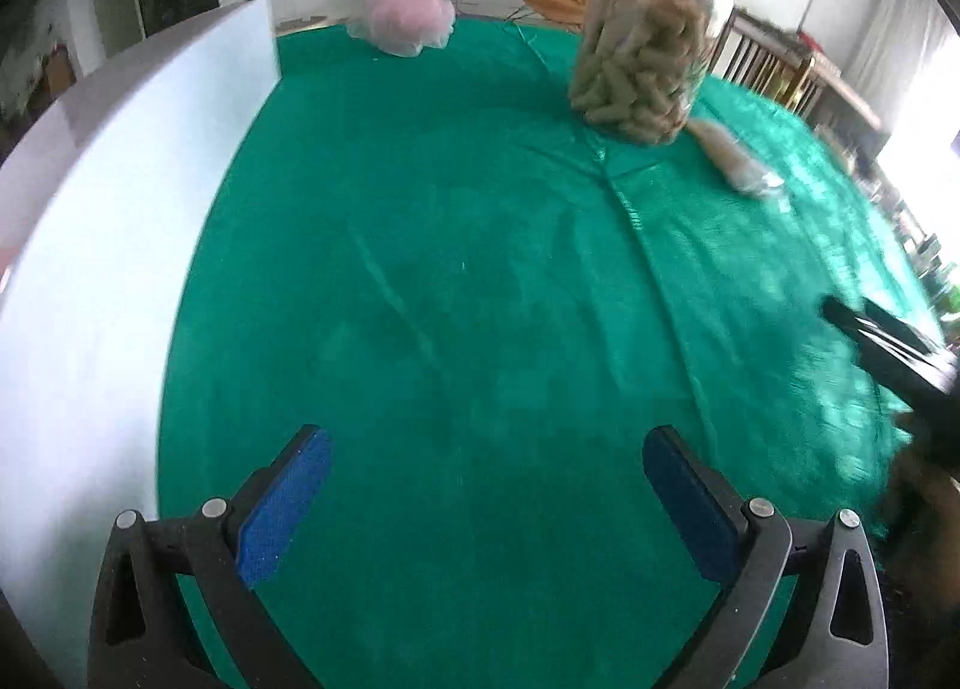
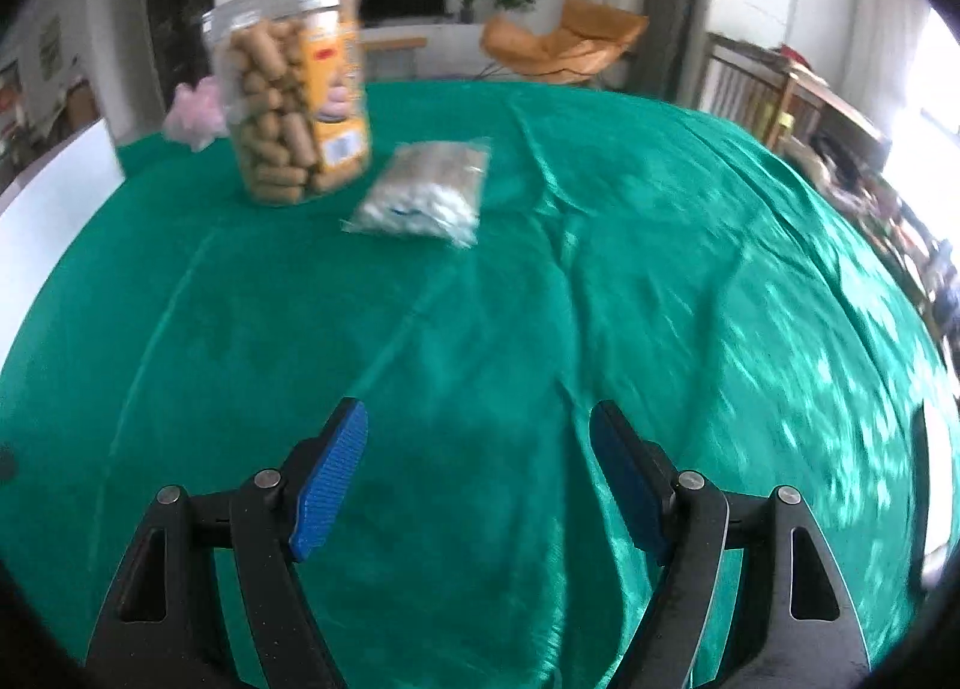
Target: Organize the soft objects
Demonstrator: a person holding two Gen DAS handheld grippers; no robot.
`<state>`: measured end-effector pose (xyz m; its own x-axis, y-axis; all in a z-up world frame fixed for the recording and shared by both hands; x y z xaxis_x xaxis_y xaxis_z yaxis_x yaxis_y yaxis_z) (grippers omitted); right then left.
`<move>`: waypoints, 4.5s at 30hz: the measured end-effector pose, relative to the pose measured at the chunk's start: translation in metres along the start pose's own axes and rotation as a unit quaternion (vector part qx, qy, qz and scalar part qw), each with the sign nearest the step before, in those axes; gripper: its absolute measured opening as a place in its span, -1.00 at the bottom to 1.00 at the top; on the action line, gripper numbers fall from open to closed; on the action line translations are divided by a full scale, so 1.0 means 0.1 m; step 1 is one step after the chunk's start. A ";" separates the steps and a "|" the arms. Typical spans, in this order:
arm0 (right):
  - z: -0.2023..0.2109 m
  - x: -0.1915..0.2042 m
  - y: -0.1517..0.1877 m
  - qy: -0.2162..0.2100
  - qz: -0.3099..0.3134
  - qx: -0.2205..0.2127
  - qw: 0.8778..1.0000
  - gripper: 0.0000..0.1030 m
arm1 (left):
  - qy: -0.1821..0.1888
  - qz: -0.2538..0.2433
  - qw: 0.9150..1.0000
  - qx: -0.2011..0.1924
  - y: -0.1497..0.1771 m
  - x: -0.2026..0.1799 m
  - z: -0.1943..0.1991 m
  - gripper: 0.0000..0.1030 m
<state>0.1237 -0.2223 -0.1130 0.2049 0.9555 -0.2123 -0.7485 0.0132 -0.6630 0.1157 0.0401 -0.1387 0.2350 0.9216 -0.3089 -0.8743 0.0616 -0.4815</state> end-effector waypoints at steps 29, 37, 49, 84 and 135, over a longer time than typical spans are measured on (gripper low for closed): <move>-0.07 -0.11 0.05 0.001 -0.038 0.045 0.998 0.59 | -0.029 -0.047 0.998 -0.011 -0.47 0.02 -0.53 1.00; -0.07 -0.10 0.05 0.003 -0.034 0.046 0.998 0.61 | -0.025 -0.059 0.997 -0.038 -0.44 0.02 -0.51 1.00; -0.07 -0.10 0.05 0.003 -0.034 0.046 0.998 0.62 | -0.025 -0.059 0.997 -0.039 -0.44 0.02 -0.51 1.00; -0.07 -0.10 0.05 0.005 -0.034 0.047 0.998 0.63 | -0.018 0.057 0.993 -0.103 -3.21 0.93 -0.82 1.00; -0.10 -0.08 0.03 0.005 -0.032 0.049 0.998 0.69 | 0.047 -0.061 0.996 -0.046 -0.36 -0.09 -0.39 0.96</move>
<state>0.1254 -0.2330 -0.1204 0.2603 0.9488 -0.1791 -0.7912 0.1032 -0.6028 0.1616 0.0145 -0.1507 0.3804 0.8691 -0.3163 -0.7949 0.1324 -0.5921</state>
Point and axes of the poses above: each gripper's, at about its wrist camera, not at the fingertips, and z roughly against the way its jaws point, x to its left, y to its underside, the point moved 5 cm from there along -z, roughly the way its jaws point, and after that the axes turned 14 degrees about y, right-handed, at the moved point
